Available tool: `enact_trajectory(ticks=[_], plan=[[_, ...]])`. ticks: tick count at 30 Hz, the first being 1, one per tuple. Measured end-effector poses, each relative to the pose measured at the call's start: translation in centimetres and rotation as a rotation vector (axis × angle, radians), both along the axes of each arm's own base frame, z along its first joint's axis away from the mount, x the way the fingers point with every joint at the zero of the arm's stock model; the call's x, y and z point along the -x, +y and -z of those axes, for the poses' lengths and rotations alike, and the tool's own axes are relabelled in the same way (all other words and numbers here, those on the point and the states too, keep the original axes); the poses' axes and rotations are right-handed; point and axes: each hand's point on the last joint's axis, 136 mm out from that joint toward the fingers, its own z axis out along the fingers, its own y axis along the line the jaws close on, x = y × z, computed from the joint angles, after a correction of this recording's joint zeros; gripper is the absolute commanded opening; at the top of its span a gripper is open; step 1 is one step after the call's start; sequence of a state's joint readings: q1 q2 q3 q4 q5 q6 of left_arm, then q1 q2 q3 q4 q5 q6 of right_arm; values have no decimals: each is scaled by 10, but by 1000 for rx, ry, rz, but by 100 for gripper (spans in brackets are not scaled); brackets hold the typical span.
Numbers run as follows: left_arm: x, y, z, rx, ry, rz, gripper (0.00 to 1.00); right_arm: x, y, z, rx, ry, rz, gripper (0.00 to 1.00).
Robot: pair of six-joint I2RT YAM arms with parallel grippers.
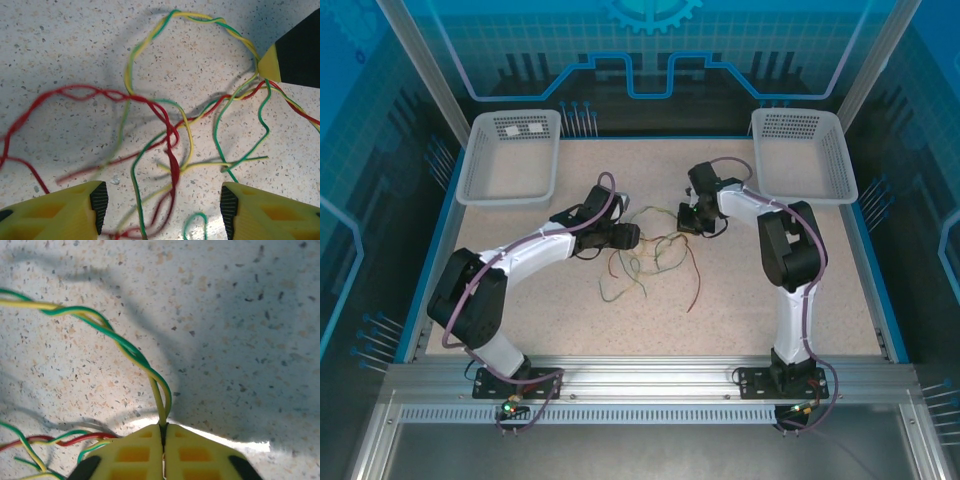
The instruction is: Untangle the cables
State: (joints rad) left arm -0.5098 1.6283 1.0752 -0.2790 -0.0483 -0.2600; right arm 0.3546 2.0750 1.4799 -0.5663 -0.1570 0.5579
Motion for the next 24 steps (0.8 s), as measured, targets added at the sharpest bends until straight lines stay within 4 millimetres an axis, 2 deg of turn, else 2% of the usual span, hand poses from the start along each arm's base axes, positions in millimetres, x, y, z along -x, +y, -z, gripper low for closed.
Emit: enact_trajectory(ticks=[2, 5, 7, 11, 17, 22, 24], plan=[[0, 0, 0, -2, -2, -2, 63, 1, -2, -5, 18, -10, 2, 0], [-1, 1, 0, -4, -6, -5, 63, 2, -3, -24, 34, -48, 3, 2], [-2, 1, -1, -2, -14, -7, 63, 1, -4, -40, 40, -82, 6, 8], [-2, 2, -2, -2, -25, -10, 64, 1, -9, -69, 50, -145, 10, 0], [-4, 3, -11, 0, -51, -19, 64, 2, -9, -98, 41, -212, 12, 0], [2, 9, -31, 34, -126, -28, 64, 10, -7, -128, 16, -282, -3, 0], [6, 12, -48, 61, -184, -33, 65, 14, -4, -149, -16, -325, -15, 0]])
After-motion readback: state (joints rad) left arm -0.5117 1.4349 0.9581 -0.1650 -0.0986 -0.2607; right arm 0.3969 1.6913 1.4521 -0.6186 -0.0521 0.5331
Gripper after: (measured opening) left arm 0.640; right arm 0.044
